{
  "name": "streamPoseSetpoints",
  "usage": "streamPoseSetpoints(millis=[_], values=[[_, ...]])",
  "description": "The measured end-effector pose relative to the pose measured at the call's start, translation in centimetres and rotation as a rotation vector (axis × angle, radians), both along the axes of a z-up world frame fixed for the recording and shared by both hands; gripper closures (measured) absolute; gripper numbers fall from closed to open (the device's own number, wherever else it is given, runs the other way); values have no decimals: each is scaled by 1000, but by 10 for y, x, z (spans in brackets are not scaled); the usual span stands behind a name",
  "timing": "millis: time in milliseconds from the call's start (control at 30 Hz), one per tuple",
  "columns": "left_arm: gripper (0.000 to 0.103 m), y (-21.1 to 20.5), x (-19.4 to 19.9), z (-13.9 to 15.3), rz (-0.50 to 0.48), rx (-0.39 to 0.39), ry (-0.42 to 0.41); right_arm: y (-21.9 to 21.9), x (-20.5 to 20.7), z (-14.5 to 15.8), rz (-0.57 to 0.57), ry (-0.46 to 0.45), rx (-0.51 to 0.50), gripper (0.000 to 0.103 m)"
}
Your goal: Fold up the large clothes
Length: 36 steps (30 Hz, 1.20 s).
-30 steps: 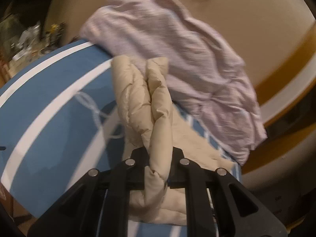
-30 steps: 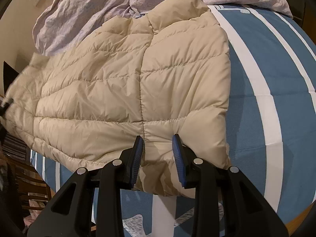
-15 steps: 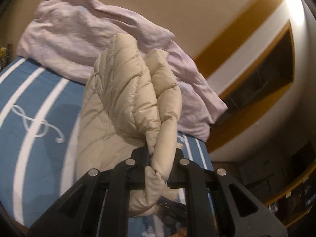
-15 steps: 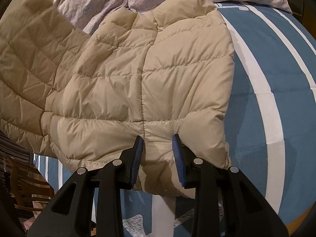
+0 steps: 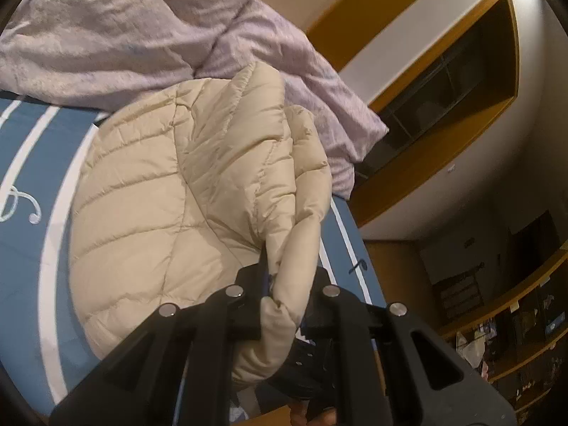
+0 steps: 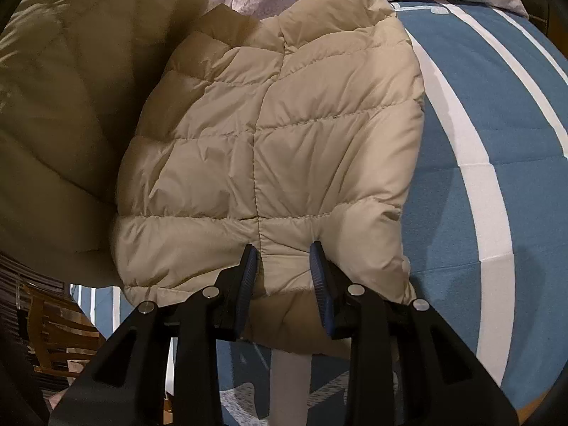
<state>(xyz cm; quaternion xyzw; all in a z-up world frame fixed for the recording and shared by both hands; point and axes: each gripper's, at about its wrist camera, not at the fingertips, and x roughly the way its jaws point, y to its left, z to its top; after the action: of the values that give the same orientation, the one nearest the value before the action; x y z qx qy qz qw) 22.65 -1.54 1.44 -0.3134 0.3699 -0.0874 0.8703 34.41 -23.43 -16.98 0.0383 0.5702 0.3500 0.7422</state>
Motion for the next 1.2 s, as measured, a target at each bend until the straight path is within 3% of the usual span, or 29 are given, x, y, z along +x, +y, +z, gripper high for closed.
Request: streamPoseSetpoints(millis=[733,1033,1200], values=[[87,-74,48,-56,-142,28,169,-56,10,-2,-48,27,88,70],[59,-86,41,-22,-191,60,94,-101,10,15,-134,-25,54,70],[54,-70,32,6,-146,171,29,-127,18,21,-209,-39,37,70]])
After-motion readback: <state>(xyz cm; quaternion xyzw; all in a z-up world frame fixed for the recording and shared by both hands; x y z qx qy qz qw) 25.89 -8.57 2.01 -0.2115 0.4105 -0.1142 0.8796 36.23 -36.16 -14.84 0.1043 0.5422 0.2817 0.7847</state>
